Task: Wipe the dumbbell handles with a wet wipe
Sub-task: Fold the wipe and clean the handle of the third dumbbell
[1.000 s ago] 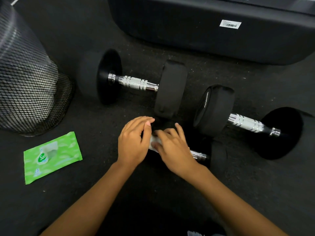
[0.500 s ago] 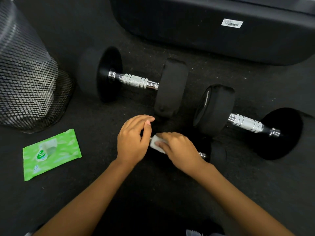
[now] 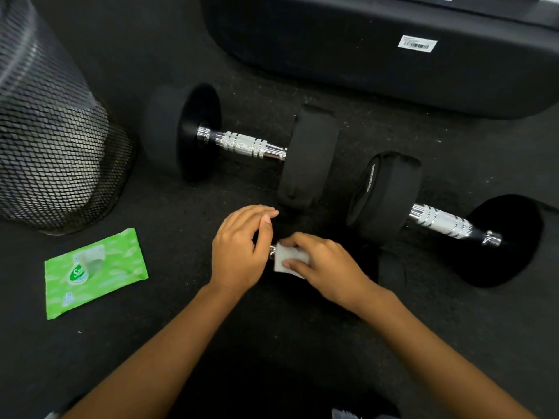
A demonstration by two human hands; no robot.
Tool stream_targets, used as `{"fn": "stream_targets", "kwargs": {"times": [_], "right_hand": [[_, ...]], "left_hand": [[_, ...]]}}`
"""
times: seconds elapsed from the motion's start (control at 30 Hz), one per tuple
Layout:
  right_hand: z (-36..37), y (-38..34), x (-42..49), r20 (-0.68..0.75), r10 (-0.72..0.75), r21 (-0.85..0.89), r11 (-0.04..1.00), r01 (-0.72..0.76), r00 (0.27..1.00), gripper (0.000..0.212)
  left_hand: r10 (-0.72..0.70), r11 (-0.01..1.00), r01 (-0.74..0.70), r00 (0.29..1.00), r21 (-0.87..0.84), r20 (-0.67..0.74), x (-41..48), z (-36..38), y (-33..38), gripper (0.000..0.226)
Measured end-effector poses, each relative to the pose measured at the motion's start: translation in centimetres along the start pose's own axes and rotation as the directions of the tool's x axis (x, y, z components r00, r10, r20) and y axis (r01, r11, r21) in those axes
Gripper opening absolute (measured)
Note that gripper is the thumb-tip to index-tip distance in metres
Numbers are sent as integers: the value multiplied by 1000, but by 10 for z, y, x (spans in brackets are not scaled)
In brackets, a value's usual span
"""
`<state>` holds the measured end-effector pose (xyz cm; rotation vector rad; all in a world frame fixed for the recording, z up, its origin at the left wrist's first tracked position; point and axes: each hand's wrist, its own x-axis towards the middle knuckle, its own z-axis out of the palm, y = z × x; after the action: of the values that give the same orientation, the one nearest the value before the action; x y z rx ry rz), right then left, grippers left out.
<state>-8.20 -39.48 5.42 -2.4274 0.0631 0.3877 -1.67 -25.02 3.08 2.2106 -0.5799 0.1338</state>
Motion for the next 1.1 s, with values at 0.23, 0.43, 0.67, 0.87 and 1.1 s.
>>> {"fn": "stream_targets", "kwargs": {"times": [0.23,0.43,0.67,0.87,1.1], "right_hand": [[27,-9,0,-307,-211,-303,946,115,928,29],[36,-4,0,-314,-307,-379,908,178,898,23],[35,1,-8,-301,-286,-343,922,177,910,29],[9,-4,-3,-125,59,-79,995,-69,990,29],[-11,-2,13,129,200,-59,979,-194,971,36]], "left_hand": [[-10,1000,10,1000,11,1,0,1,0,35],[-18,1000,18,999,6,29,2,0,-1,37],[-13,1000,13,1000,11,8,1,2,1,36],[-20,1000,20,1000,0,19,2,0,0,36],[-27,1000,27,1000,3,15,2,1,1,36]]}}
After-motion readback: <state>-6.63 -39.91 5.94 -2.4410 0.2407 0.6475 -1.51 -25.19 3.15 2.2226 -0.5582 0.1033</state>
